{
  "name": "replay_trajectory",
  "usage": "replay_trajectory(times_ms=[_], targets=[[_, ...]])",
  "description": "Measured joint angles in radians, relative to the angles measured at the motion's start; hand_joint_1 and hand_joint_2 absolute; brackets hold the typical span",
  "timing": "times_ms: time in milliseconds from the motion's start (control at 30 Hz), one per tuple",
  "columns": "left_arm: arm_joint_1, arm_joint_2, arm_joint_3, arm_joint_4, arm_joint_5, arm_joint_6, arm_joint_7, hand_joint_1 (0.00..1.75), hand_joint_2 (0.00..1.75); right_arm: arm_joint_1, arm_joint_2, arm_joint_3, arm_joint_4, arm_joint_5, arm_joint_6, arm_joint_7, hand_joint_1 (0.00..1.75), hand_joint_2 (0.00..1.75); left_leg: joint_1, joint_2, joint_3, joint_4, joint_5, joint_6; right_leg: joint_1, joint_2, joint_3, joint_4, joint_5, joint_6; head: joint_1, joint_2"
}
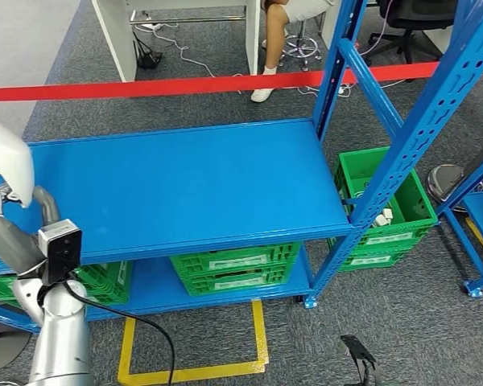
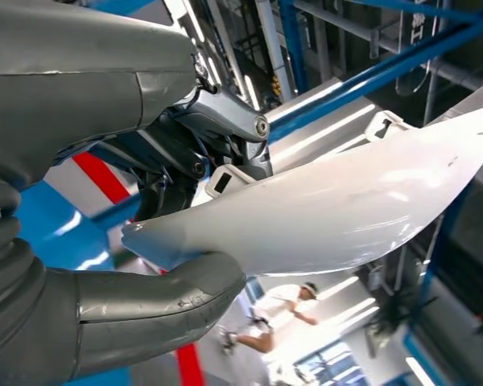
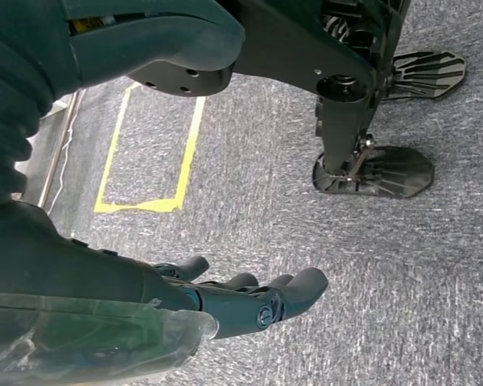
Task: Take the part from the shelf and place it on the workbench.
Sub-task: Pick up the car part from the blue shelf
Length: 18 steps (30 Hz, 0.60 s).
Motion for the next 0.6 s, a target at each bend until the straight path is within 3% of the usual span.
replay_trajectory(times_ms=[600], targets=[[0.028,0.045,-0.157,-0.086,0.080,0.000,0.058,1.75,1.75,0.000,0.000,0.006,0.000,-0.001,-0.002,0.008,0.00,1.75,0.000,0.000,0.000,0.000,0.000,0.000,0.000,0.000,0.000,0.000,0.000,0.000,0.000,0.000]])
